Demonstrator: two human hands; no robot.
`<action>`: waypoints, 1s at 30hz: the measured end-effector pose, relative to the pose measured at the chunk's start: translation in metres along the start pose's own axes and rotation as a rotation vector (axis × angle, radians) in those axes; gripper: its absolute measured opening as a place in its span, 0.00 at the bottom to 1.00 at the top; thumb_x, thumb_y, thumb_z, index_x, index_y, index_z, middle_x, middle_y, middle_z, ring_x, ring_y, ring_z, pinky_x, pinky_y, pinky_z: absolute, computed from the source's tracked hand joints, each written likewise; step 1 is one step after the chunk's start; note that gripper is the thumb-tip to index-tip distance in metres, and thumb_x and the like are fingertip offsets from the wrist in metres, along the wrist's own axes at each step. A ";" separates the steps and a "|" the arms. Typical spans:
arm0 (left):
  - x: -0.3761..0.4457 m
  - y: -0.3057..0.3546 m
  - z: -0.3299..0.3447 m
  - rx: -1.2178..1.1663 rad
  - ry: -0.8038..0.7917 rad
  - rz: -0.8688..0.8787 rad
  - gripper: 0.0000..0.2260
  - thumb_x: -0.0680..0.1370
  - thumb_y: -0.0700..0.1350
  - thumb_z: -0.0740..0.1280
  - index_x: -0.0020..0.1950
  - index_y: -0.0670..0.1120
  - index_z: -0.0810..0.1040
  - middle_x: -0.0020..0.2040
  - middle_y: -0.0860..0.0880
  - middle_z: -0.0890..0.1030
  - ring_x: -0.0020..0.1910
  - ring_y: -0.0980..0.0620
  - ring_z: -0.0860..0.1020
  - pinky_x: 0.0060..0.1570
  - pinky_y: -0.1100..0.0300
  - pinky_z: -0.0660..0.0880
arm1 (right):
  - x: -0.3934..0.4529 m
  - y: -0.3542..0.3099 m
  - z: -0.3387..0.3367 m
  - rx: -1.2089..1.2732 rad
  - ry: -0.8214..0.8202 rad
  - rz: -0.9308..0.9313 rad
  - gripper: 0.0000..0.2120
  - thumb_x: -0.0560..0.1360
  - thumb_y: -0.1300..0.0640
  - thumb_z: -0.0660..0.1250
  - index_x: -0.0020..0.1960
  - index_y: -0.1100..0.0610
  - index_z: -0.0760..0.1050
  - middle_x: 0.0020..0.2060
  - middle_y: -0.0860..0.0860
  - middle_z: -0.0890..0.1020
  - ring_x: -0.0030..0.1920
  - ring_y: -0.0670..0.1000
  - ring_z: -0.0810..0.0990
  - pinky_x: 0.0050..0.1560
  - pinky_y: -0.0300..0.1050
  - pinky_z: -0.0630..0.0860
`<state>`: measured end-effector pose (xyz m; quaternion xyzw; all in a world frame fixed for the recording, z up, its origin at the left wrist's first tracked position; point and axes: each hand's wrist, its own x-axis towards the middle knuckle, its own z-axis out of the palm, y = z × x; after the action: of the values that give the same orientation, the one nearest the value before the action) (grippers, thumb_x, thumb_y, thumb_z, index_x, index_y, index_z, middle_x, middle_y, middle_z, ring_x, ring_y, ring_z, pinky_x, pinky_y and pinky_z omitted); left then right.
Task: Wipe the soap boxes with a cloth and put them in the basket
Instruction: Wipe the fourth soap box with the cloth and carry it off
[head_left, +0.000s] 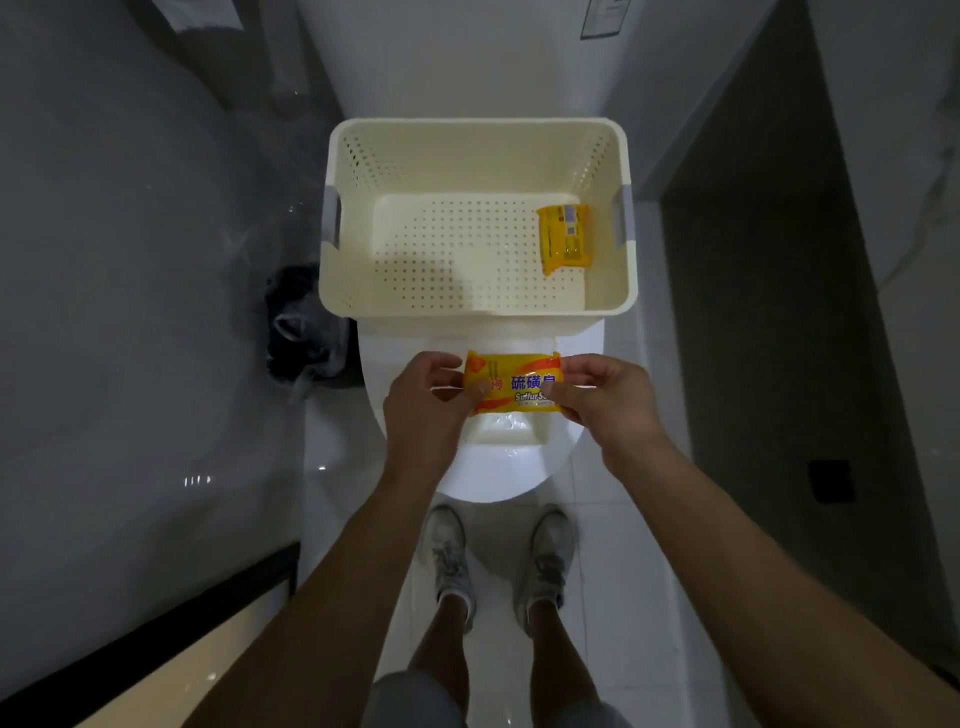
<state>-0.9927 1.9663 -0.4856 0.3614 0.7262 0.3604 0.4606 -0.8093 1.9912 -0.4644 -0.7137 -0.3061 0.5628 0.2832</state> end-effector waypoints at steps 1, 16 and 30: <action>-0.002 -0.008 0.003 0.028 0.016 -0.009 0.11 0.70 0.43 0.79 0.49 0.48 0.80 0.43 0.50 0.84 0.43 0.52 0.84 0.49 0.47 0.81 | 0.001 0.009 0.003 -0.039 0.026 0.009 0.11 0.67 0.66 0.78 0.41 0.51 0.82 0.38 0.52 0.84 0.42 0.54 0.84 0.45 0.47 0.81; 0.006 -0.074 0.034 0.420 -0.023 0.003 0.07 0.74 0.42 0.73 0.52 0.45 0.83 0.47 0.49 0.84 0.46 0.52 0.80 0.44 0.68 0.72 | 0.045 0.082 0.034 -0.639 0.127 -0.060 0.08 0.71 0.60 0.76 0.51 0.57 0.85 0.44 0.54 0.86 0.45 0.52 0.83 0.50 0.41 0.77; 0.023 -0.086 0.043 0.613 -0.085 0.016 0.09 0.75 0.43 0.72 0.55 0.44 0.82 0.49 0.46 0.81 0.49 0.49 0.79 0.53 0.56 0.76 | 0.063 0.093 0.034 -0.820 0.058 -0.156 0.07 0.74 0.59 0.73 0.51 0.59 0.83 0.44 0.56 0.86 0.45 0.55 0.83 0.49 0.47 0.80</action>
<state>-0.9761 1.9533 -0.5820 0.5041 0.7782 0.1127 0.3572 -0.8206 1.9800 -0.5808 -0.7576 -0.5499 0.3506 0.0260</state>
